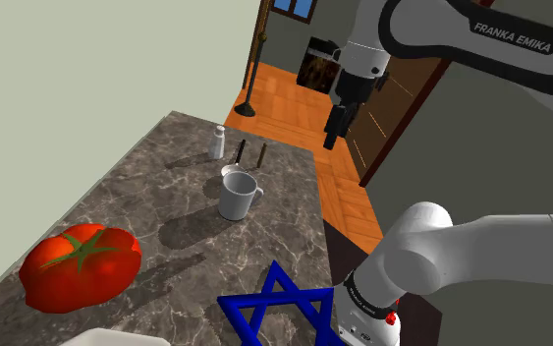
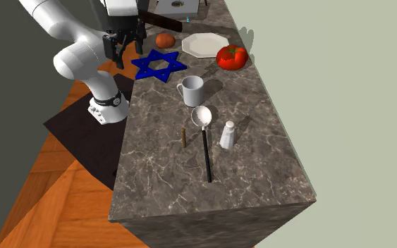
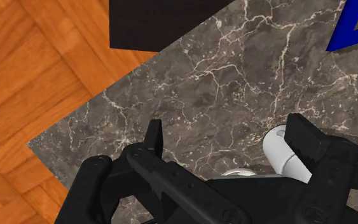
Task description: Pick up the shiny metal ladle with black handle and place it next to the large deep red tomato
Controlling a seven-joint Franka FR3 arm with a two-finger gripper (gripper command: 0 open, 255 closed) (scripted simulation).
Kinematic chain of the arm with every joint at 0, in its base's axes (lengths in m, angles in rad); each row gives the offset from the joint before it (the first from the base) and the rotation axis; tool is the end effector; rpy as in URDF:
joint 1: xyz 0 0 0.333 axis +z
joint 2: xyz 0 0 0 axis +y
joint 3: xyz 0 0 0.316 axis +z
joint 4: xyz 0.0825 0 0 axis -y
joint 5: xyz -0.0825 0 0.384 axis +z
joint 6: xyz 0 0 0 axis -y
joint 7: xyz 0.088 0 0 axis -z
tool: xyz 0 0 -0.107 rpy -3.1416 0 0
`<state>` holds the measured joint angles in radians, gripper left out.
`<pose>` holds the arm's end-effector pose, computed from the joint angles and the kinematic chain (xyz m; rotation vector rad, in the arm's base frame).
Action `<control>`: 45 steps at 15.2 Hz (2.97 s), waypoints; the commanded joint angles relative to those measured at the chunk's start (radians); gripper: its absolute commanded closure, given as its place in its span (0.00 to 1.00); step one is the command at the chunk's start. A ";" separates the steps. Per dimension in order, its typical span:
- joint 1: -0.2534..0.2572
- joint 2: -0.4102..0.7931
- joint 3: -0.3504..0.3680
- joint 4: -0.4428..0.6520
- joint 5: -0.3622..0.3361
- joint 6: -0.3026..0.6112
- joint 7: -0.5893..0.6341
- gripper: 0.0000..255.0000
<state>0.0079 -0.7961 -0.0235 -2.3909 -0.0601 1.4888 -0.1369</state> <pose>0.2939 -0.0133 0.5706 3.0952 0.1976 -0.1692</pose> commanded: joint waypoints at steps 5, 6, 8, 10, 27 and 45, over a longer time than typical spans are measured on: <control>-0.031 0.068 0.051 -0.055 0.055 0.158 0.169 0.00; -0.039 0.089 0.064 -0.064 0.067 0.198 0.210 0.00; -0.055 0.137 0.088 -0.078 0.087 0.279 0.291 0.00; -0.072 0.191 0.112 -0.085 0.104 0.360 0.370 0.00; -0.228 0.769 0.225 0.093 0.026 0.925 1.071 0.00; -0.228 0.854 0.221 0.079 -0.007 1.023 1.098 1.00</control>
<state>-0.2204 0.0562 0.1963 -2.3113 -0.0677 2.5096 0.9606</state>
